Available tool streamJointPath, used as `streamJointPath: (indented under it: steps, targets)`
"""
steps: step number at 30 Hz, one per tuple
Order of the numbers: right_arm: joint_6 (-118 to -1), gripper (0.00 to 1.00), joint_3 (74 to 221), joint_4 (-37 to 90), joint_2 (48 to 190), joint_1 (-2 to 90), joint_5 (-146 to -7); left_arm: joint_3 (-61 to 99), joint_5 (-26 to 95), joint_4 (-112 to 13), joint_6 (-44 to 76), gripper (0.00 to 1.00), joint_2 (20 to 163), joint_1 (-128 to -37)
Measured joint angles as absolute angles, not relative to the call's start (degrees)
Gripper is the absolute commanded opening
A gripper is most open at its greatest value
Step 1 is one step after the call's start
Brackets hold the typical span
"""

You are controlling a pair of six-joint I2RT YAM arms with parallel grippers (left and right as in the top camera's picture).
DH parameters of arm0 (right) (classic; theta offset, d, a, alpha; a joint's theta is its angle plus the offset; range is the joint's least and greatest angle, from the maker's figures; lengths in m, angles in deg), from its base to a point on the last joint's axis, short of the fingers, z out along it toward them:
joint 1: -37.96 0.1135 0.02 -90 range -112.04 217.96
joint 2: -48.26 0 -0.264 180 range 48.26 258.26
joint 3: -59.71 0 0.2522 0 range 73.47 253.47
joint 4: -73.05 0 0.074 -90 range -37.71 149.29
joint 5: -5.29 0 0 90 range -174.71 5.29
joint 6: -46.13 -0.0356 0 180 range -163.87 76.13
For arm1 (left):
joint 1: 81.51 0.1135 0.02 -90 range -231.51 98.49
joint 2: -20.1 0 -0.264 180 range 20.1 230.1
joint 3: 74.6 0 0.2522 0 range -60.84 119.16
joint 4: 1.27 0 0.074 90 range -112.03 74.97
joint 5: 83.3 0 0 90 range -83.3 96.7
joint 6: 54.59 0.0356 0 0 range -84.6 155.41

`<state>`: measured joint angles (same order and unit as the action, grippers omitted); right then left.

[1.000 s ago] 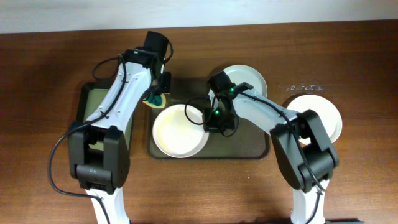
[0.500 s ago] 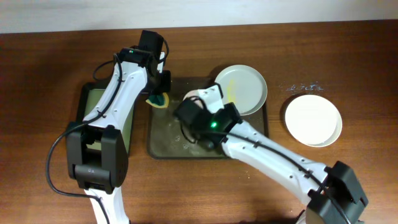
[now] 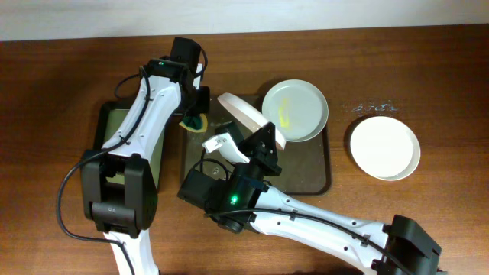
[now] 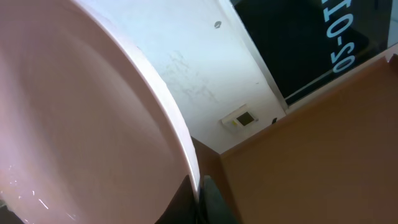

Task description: Clean dirty plates on tray and stack at the side

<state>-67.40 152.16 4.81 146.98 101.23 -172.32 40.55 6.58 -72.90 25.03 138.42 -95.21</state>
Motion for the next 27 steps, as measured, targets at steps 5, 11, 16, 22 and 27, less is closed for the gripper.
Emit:
streamJointPath:
  steps: [5, 11, 16, 22, 27]
  targets:
    - [-67.42, 0.04, 152.16, 4.7, 146.98, 101.23, -171.78, 40.55, 6.56, -72.9, 25.03, 0.0, 138.42, -95.21]
    - [-68.06, 0.04, 152.16, 3.56, 146.98, 99.7, -153.07, 40.55, 6.58, -72.87, 25.03, 0.0, 138.42, -95.21]
    - [-72.8, 0.04, 152.12, 1.62, 146.52, 88.75, -123.84, 40.55, 6.58, -72.85, 25.03, 0.0, 138.42, -95.21]
    - [-69.89, 0.04, 152.1, 4.26, 139.77, 67.61, -89.16, 40.55, 6.76, -72.9, 25.03, 0.0, 138.42, -95.21]
    - [-67.84, 0.04, 152.1, 0.5, 138.85, 44.49, -74.86, 40.55, 6.76, -72.87, 25.03, 0.0, 138.42, -95.21]
